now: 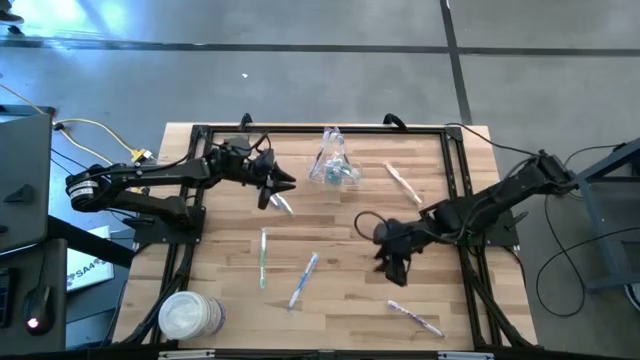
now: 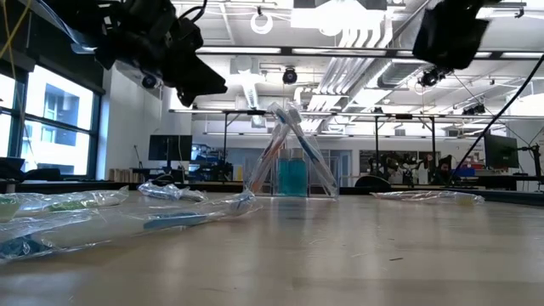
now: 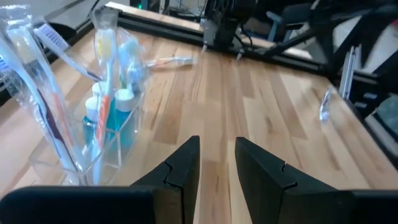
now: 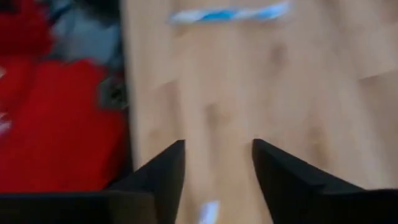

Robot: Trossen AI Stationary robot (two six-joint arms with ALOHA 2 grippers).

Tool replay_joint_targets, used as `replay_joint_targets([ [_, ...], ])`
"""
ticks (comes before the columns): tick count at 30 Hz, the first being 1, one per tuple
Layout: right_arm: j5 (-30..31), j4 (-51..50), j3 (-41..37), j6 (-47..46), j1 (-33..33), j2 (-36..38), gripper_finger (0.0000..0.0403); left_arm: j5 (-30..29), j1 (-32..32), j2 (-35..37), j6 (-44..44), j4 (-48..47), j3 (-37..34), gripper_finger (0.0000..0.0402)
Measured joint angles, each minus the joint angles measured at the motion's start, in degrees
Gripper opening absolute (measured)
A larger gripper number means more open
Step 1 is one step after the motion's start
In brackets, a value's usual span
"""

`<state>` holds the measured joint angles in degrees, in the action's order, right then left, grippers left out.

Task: Pick & Place toothbrushing station
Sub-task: Put the violet toothbrush into the transparent organizer

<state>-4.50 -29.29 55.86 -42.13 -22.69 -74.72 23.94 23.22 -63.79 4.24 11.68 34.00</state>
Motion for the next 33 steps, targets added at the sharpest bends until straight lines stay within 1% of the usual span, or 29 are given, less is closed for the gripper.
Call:
replay_joint_targets([
  [2,-4.2,0.7,0.0,-1.2,-1.1,-0.4,0.0197,-0.2,0.0,0.0,-0.7,-0.8,0.0,0.0104],
  [4,-6.0,-0.2,0.0,-5.6,-2.6,-0.8,0.0206,-0.3,0.0,0.0,-1.0,-1.8,0.0,0.0104],
  [8,-4.9,-1.1,0.1,-19.2,-5.7,-1.6,0.0207,-0.3,0.0,0.0,-0.8,-4.1,0.0,0.0104],
  [12,-4.9,-4.3,-0.1,-31.0,-9.2,-3.7,0.0207,-0.3,0.0,0.0,0.4,-5.9,0.0,0.0104],
  [14,-5.4,-3.9,0.1,-34.3,-10.3,-5.5,0.0207,-0.3,0.0,-0.1,0.4,-6.3,0.0,0.0104],
  [18,-6.3,-3.5,0.0,-34.1,-12.7,-9.7,0.0207,-0.3,0.0,-0.1,-0.2,-5.8,0.0,0.0104],
  [21,-6.6,-3.5,0.0,-32.0,-14.4,-12.8,0.0207,-0.4,0.0,-0.1,-2.3,-5.4,0.0,0.0104],
  [27,-9.6,-3.2,0.0,-30.6,-15.7,-18.8,0.0207,-0.5,0.0,-0.1,-4.4,-5.4,0.0,0.0104],
  [33,-8.6,-3.0,0.0,-30.5,-15.7,-23.7,0.0206,-0.5,0.0,-0.1,-5.7,-5.4,0.0,0.0104],
])
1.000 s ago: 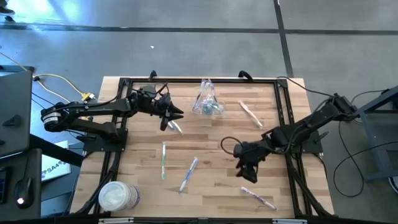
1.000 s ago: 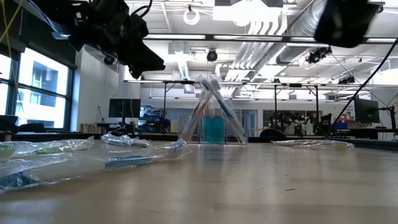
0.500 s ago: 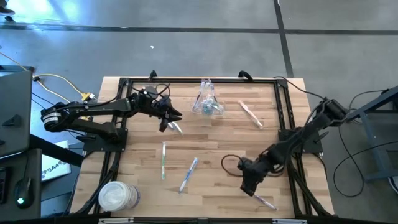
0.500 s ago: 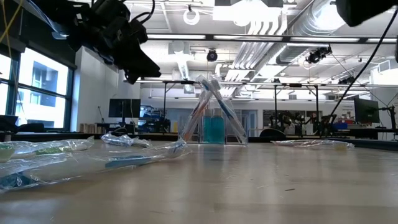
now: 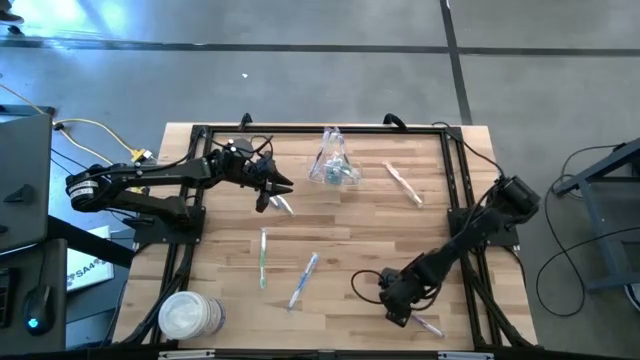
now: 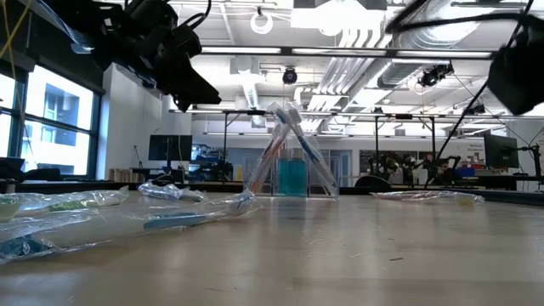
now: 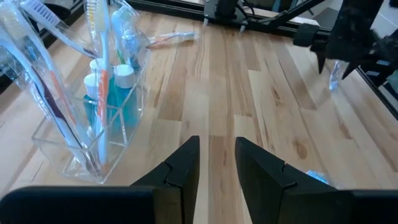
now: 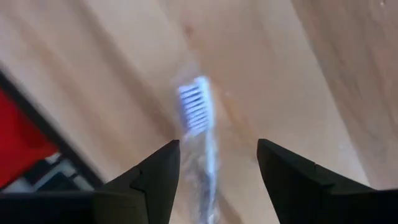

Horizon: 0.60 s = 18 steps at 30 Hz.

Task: Pick & Place toothbrushing station
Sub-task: Put the violet toothbrush into the transparent organizer

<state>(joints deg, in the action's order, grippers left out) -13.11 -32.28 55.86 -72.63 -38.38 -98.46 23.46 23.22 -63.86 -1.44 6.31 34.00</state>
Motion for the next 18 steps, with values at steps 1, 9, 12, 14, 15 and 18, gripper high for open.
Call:
replay_joint_targets([
  [1,0.1,0.0,0.0,0.2,0.0,-0.8,0.0206,0.0,0.0,0.0,0.0,0.0,0.0,0.0104],
  [9,-0.3,0.0,0.3,2.9,-0.7,-4.7,0.0206,0.0,0.0,0.0,-1.3,-0.3,0.0,0.0104],
  [12,1.4,-0.3,0.3,3.7,-1.1,-5.0,0.0206,0.0,0.0,0.0,-1.3,-0.6,0.0,0.0104],
  [14,2.7,-0.7,0.3,3.8,-1.1,-5.2,0.0206,0.0,0.0,0.0,-1.3,-1.2,0.0,0.0104],
  [15,3.1,-0.8,0.3,3.8,-1.1,-5.3,0.0206,0.0,0.0,0.0,-1.3,-1.6,0.0,0.0104],
  [18,4.0,-2.4,0.4,3.9,-1.0,-5.7,0.0205,0.0,0.0,0.0,-1.3,-2.9,0.0,0.0104],
])
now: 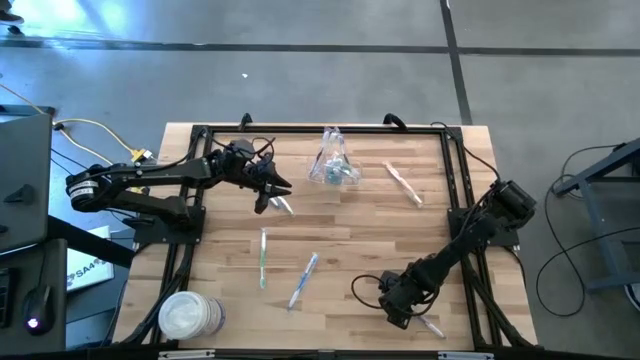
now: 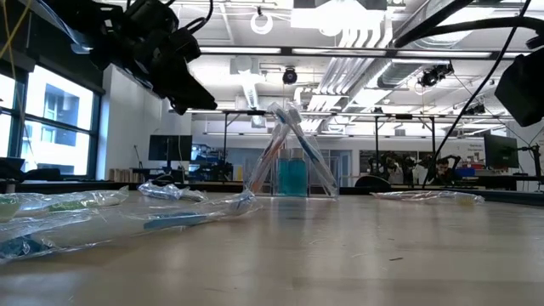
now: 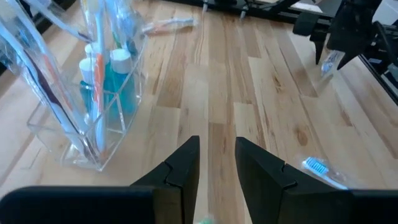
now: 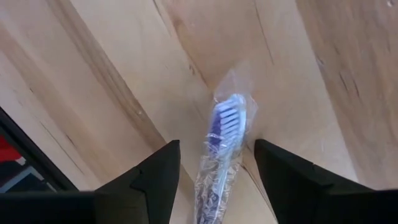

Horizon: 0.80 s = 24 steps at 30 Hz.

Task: Pick & Place toothbrushing station
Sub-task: Put the violet toothbrush into the transparent organizer

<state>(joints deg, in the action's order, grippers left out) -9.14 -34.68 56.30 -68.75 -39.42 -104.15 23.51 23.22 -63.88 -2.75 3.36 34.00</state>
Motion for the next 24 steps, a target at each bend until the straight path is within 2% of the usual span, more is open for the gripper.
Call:
replay_joint_targets([
  [3,0.8,-1.5,0.0,0.1,0.0,-0.1,0.0194,0.0,0.0,0.0,0.5,-0.3,0.0,0.0104],
  [7,1.0,-2.6,0.0,0.4,0.0,-0.1,0.0157,0.0,0.0,0.0,1.5,-0.3,0.0,0.0104],
  [16,1.2,-4.1,-0.2,3.3,0.2,-0.1,0.0016,0.0,0.0,0.0,1.5,-0.4,0.0,0.0104],
  [24,1.2,-4.6,-0.2,2.2,0.6,-0.1,0.0008,0.0,0.0,0.0,1.5,-0.5,0.0,0.0104],
])
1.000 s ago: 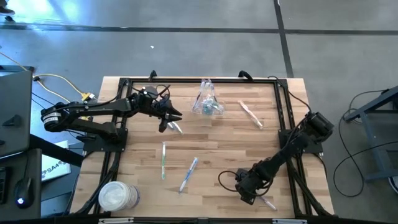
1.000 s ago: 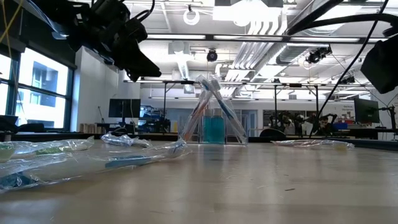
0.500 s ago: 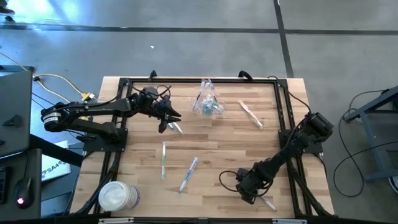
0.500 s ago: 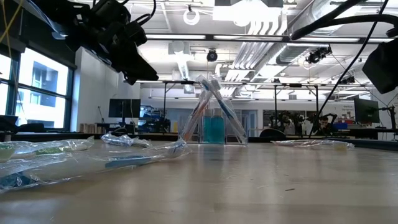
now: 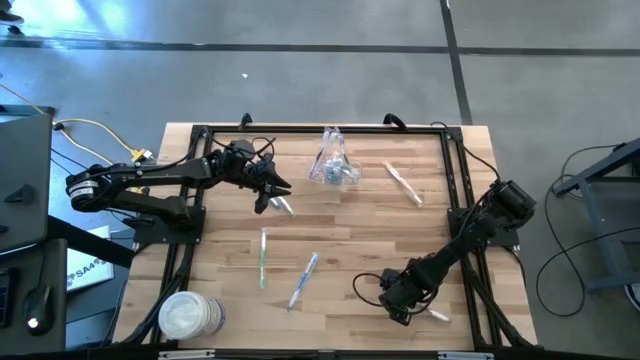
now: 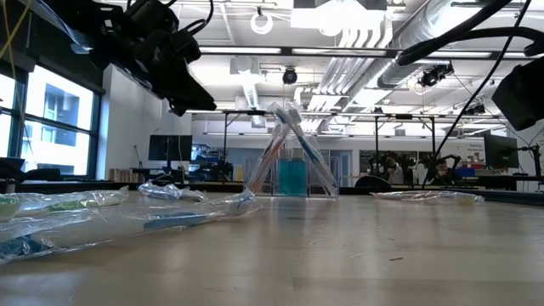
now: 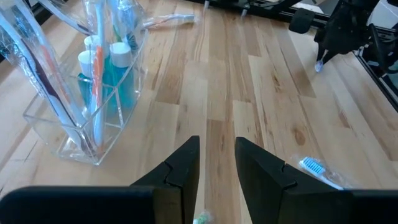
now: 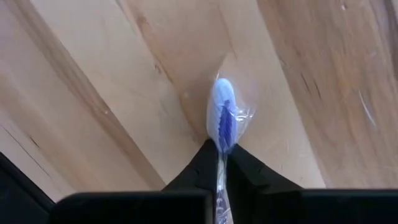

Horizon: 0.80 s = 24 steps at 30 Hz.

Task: Pick & Place toothbrushing station
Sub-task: Put the violet toothbrush into the transparent organizer

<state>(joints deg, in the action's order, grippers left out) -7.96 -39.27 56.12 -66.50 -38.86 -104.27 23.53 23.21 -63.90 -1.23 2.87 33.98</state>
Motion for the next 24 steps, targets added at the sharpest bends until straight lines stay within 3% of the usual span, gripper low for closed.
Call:
replay_joint_targets([
  [6,0.8,-1.1,0.0,-2.8,1.9,1.6,0.0005,0.0,0.0,-1.4,0.0,0.2,0.0,0.0104],
  [16,14.9,-17.5,8.2,-2.2,3.0,5.4,0.0004,0.0,-0.1,-3.6,0.0,0.7,0.0,0.0104],
  [19,22.4,-22.4,11.5,0.0,3.3,6.3,0.0004,0.2,-0.1,-3.6,0.0,0.7,0.0,0.0104],
  [24,39.7,-18.2,13.4,10.7,3.0,10.1,0.0004,0.4,-0.1,-3.6,0.0,0.6,0.0,0.0104],
])
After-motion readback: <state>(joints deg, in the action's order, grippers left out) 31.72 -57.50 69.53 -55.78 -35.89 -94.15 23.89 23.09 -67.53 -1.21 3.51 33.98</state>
